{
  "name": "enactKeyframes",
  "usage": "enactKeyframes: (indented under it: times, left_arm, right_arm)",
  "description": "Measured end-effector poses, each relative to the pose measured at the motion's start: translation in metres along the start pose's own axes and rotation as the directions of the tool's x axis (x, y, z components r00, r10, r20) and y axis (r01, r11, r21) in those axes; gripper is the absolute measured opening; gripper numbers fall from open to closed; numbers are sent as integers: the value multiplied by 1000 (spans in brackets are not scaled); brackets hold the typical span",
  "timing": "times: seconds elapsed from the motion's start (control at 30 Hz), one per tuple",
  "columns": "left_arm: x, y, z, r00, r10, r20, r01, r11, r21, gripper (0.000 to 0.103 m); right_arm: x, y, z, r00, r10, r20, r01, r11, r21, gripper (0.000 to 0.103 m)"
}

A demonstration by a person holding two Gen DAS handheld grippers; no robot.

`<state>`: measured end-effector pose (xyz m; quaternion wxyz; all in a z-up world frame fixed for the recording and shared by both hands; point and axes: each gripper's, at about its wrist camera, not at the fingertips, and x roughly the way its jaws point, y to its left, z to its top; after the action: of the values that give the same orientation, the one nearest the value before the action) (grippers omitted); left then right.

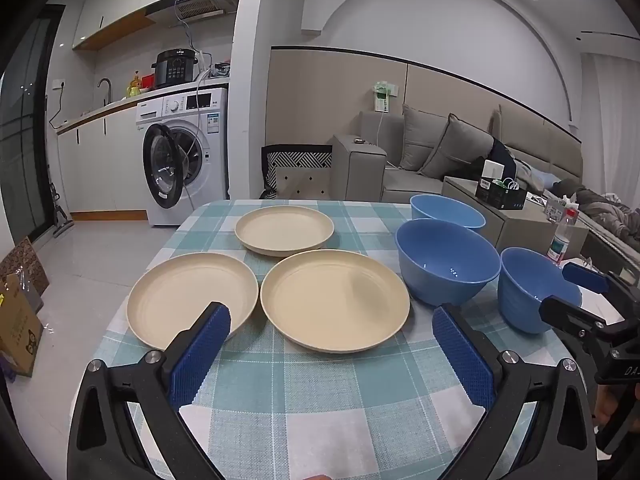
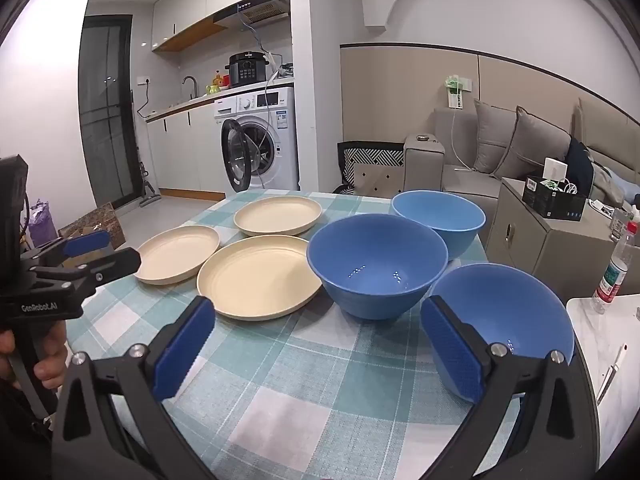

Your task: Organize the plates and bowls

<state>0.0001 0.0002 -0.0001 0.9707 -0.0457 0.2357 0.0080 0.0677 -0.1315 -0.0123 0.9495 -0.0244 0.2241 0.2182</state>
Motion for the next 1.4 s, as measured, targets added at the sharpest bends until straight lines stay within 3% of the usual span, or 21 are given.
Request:
enactKeyframes:
  times: [1.4]
  left_arm:
    - [-2,8,5,1000,10,3,-10,1000,-3,103]
  right_arm:
    - [0,-1,1,1000,-18,-4,18,1000,8,103]
